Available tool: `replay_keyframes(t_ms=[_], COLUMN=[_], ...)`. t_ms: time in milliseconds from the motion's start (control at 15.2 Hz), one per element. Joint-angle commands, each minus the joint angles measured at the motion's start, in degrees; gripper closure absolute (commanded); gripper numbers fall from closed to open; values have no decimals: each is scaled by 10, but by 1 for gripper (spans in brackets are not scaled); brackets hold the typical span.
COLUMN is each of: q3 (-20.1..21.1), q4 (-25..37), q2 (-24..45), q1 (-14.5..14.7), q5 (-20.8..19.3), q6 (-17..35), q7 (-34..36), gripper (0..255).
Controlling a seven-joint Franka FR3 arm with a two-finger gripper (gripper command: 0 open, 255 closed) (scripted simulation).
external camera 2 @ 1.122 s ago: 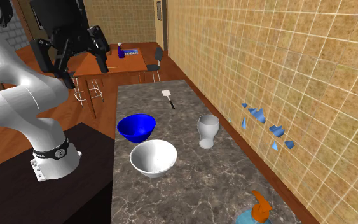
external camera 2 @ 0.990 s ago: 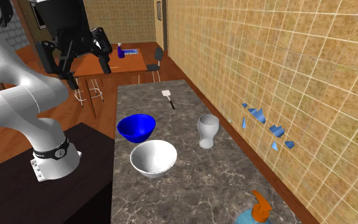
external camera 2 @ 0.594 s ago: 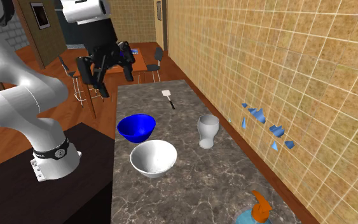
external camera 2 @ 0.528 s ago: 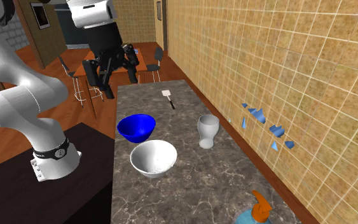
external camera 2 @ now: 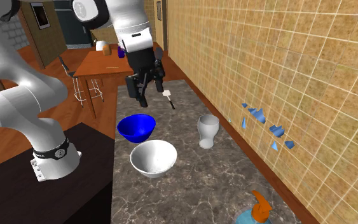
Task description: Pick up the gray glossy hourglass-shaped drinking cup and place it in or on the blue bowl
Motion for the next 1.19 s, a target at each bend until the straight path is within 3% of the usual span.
replay_keyframes(t_ms=[0, 594, 1122], q3=[22, 111, 158], q4=[3, 58, 152], q2=[29, 186, 359], q1=[6, 17, 45], q5=[4, -28, -139], q6=[28, 136, 200], q7=[20, 117, 240], gripper=[0, 0, 0])
